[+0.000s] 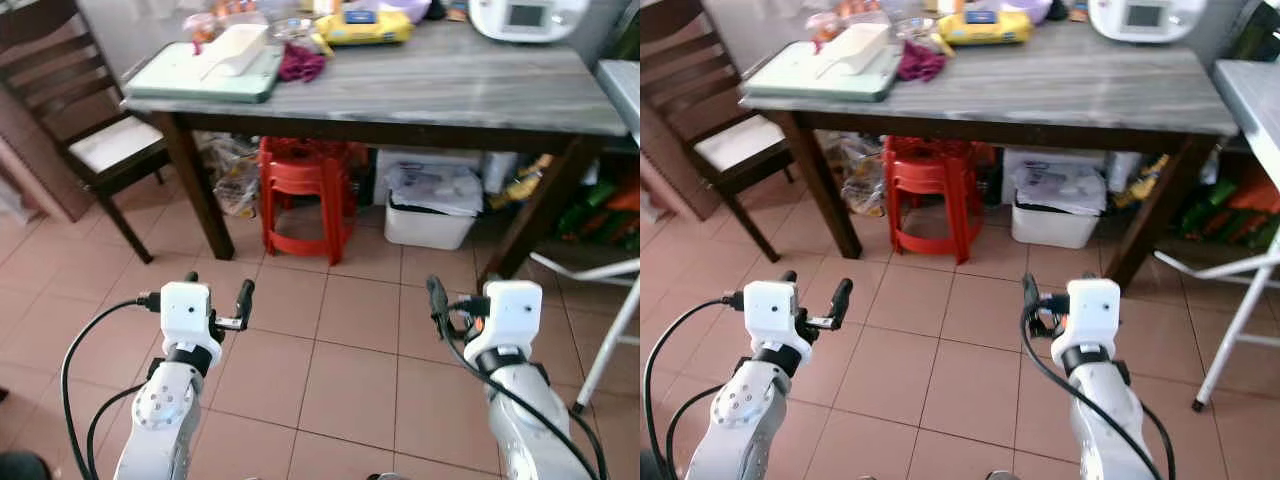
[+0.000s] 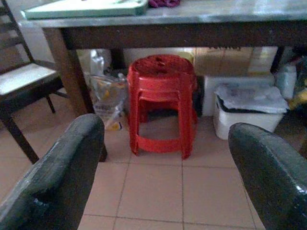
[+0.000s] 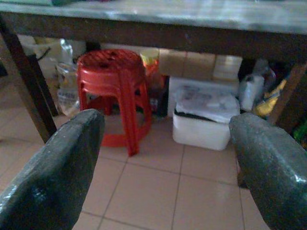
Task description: Setting the table
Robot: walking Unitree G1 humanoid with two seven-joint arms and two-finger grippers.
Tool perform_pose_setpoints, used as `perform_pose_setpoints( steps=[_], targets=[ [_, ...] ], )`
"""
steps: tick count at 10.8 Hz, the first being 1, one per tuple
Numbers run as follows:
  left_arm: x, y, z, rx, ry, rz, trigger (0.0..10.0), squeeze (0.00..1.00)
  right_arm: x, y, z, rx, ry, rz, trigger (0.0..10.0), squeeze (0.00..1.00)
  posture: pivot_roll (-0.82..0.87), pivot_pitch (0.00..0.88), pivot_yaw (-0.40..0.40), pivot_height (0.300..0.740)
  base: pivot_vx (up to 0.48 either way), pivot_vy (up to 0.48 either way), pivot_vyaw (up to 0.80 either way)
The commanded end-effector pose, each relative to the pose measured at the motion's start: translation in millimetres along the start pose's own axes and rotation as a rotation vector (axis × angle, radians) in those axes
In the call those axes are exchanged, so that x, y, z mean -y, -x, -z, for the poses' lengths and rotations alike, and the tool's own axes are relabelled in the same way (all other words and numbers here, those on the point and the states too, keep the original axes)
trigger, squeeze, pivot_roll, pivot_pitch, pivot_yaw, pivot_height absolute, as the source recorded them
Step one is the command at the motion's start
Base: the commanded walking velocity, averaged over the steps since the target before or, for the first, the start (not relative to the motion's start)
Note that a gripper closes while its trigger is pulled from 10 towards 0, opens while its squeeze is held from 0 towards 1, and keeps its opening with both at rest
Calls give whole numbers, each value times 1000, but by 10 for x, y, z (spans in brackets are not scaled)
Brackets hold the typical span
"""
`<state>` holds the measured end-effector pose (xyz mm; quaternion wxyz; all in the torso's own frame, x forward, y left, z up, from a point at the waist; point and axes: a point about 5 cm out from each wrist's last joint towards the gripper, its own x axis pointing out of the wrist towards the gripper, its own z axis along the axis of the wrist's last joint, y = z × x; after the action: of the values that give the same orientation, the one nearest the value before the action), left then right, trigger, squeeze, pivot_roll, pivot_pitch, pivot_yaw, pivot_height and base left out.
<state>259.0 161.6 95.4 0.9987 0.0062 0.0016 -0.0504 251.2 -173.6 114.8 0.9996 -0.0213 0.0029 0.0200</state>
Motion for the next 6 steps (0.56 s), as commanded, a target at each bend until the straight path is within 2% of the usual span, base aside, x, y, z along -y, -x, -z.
perform_pose_setpoints(
  steps=[1, 3, 4, 6],
  targets=[
    [-69, -68, -16, -2, 2, -36, 10000, 0, 5, -8, 53, -15, -15, 12, 10000, 0, -42, 98, 57, 740, 0, 0, 0],
    [-6, -128, -78, 16, -6, -7, 10000, 0, -43, -59, 29, -15, -42, 30, 10000, 0, -51, 104, 64, 740, 0, 0, 0],
    [45, -147, -93, 17, 3, -2, 10000, 0, -88, -73, 14, -10, -50, 22, 10000, 0, -50, 105, 63, 740, 0, 0, -438],
    [76, -129, -122, 31, 4, 11, 10000, 0, -70, -39, -34, 8, -46, 16, 10000, 0, -63, 109, 51, 740, 0, 0, 0]
  ],
)
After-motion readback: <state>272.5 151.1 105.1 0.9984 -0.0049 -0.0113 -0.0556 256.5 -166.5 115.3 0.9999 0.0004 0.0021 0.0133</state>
